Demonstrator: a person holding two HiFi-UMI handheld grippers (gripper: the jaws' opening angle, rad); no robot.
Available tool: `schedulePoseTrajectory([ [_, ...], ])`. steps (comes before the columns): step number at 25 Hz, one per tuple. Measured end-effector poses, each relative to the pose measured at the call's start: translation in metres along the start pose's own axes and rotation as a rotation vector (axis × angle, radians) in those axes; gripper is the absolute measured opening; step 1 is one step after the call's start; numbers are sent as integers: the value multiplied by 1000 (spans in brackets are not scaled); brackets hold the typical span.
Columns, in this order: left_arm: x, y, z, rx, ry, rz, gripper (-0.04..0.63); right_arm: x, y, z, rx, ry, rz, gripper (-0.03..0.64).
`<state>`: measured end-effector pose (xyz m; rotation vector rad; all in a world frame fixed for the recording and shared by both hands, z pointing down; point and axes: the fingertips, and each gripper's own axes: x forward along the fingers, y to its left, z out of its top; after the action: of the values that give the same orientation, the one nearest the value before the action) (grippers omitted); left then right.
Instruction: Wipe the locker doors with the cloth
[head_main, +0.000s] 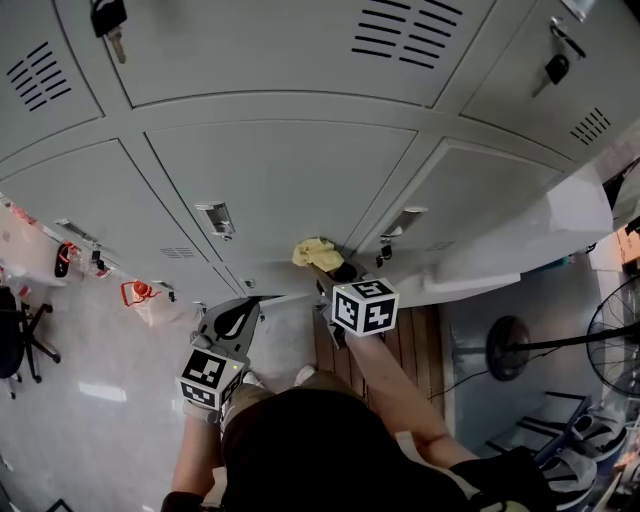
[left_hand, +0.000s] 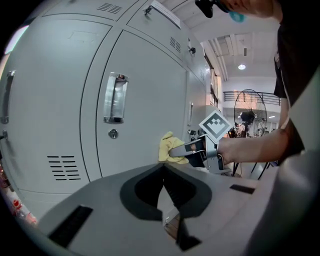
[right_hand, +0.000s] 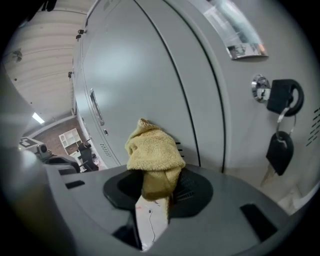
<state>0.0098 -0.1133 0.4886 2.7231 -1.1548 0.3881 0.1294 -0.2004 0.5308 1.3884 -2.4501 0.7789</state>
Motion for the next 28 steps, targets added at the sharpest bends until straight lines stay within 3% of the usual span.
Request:
schedulePoseTrajectory([
  [17, 13, -10, -5, 6, 27, -43, 8, -11, -44, -25, 73, 31, -106, 133],
  [28, -4, 7, -19, -11, 40, -37, 8, 8, -40, -50, 82, 91, -139, 132],
])
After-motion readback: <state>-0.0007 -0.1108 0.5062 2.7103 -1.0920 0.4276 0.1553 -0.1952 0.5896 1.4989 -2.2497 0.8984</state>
